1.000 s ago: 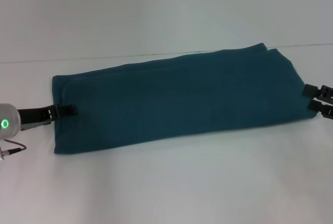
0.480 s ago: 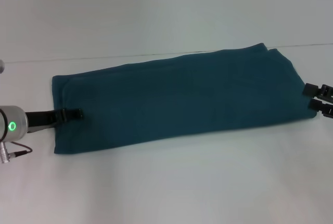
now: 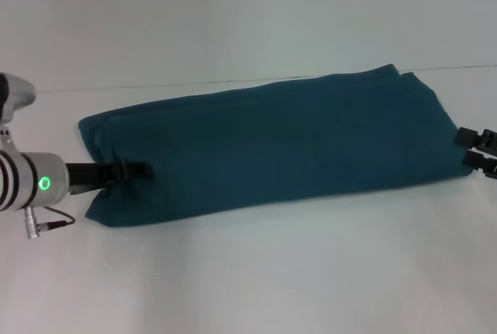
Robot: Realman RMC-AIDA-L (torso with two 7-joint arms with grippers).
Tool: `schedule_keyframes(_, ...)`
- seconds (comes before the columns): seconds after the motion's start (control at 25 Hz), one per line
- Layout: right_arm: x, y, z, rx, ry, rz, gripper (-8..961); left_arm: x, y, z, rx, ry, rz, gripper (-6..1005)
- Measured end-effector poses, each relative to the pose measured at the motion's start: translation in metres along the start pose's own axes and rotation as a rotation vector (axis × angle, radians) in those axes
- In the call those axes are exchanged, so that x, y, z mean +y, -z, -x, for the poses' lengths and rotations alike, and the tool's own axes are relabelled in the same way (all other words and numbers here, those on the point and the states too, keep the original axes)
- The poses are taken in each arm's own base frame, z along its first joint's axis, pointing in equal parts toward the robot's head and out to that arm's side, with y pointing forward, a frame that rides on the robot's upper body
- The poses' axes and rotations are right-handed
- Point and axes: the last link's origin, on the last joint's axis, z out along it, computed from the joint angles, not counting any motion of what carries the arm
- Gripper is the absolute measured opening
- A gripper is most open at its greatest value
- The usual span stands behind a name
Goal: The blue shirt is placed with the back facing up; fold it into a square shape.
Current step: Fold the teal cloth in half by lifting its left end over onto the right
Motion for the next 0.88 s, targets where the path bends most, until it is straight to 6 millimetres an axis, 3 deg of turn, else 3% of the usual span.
schedule_keyframes(0.12,-0.0001,0.0003,0.0000,-0.002,-0.001,0.000,923,0.0046,-0.0012,-0.0025,-0.002,-0.013,0.006,795)
schedule_keyframes(0.56,-0.0001,0.0006,-0.0002,-0.002,0.000,0.000,924,0.0074,-0.0037,-0.0041,-0.013,-0.011,0.011,322)
schedule_keyframes(0.88,0.0000,0.0004,-0.0003,0.000,0.001,0.001,923,0.0055,-0.0019,-0.0050,-0.005,-0.008,0.009,170)
